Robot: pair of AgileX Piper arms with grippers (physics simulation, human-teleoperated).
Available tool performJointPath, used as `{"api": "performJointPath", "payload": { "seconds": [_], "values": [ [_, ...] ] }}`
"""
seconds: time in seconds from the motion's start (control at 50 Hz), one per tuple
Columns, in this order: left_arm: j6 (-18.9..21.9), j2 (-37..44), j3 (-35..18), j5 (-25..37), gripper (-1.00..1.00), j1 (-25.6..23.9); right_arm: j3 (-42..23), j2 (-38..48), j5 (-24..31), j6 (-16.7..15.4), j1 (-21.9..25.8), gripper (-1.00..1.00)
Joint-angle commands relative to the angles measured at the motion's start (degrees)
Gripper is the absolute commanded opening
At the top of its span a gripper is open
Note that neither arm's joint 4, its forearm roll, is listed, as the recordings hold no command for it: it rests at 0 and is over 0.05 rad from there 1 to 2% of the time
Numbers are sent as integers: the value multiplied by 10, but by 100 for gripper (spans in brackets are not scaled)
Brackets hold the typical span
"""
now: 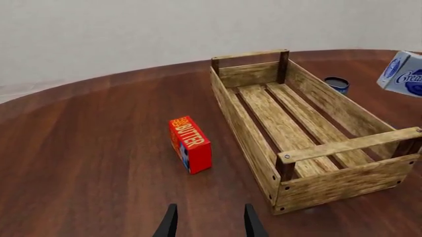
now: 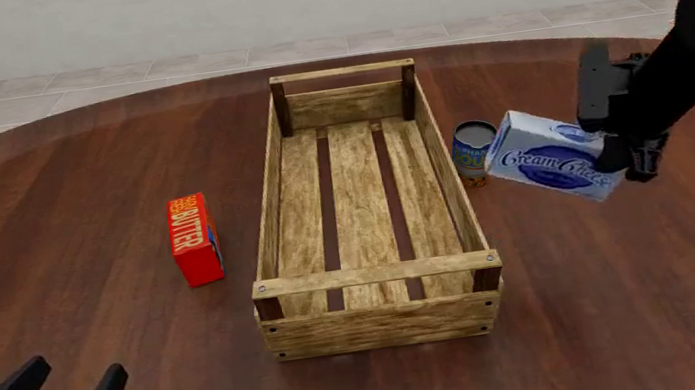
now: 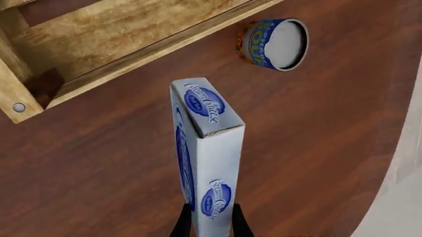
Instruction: Pick up the cream cheese and put it in the tray.
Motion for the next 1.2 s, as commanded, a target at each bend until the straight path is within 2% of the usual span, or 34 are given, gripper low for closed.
{"api": "performJointPath", "payload": {
  "seconds": [0.02, 0.16, 0.18, 0.24, 0.26, 0.28, 0.3, 0.34, 0.36, 0.38, 0.4, 0.44, 0.5, 0.62, 0.66, 0.7, 0.84, 0.86, 0.96, 1.02, 1.04, 1.2],
  "values": [
    [-1, -7, 0, 5, 100, -1, -111, 21, 67, 73, 25, -100],
    [0, -12, 0, 11, 100, -4, -141, 22, 73, 63, 42, -100],
    [0, -13, 0, 11, 100, -5, -134, 17, 69, 53, 45, -100],
    [0, -13, 0, 12, 100, -6, -160, 21, 79, 59, 67, -100],
    [0, -13, 0, 12, 100, -6, -172, 23, 86, 66, 77, -100],
    [0, -13, 0, 11, 100, -7, -206, 33, 100, 97, 105, -100],
    [-1, -15, 0, 13, 100, -7, -216, 36, 101, 114, 120, -100],
    [-1, -18, 0, 15, 100, -7, -215, 35, 101, 109, 123, -100],
    [-1, -18, 0, 15, 100, -6, -213, 34, 101, 98, 118, -100],
    [-3, -17, 0, 15, 100, -6, -207, 31, 100, 73, 108, -100],
    [-2, -19, 0, 16, 100, -4, -207, 32, 101, 64, 106, -100],
    [-3, -19, 0, 15, 100, -4, -215, 38, 101, 78, 118, -100],
    [-2, -19, 0, 14, 100, -5, -225, 40, 101, 65, 130, -100],
    [-3, -13, 0, 9, 100, -7, -248, 50, 101, 75, 158, -100],
    [-2, -12, 0, 8, 100, -9, -248, 51, 101, 55, 155, -100],
    [-6, -11, 0, 6, 100, -10, -255, 57, 101, 48, 156, -100],
    [-27, 3, 0, -12, 100, -4, -285, 85, 101, 59, 187, -100],
    [-25, 4, 0, -13, 100, -4, -289, 91, 101, 48, 194, -100],
    [-22, 0, 0, -9, 100, -7, -306, 110, 101, 48, 209, -100],
    [-21, 2, 0, -10, 100, -9, -311, 117, 101, 42, 215, -100],
    [-21, 3, 0, -12, 100, -9, -313, 122, 101, 31, 219, -100],
    [-19, 0, 0, -9, 100, -8, -333, 150, 101, 34, 244, -100]
  ]
}}
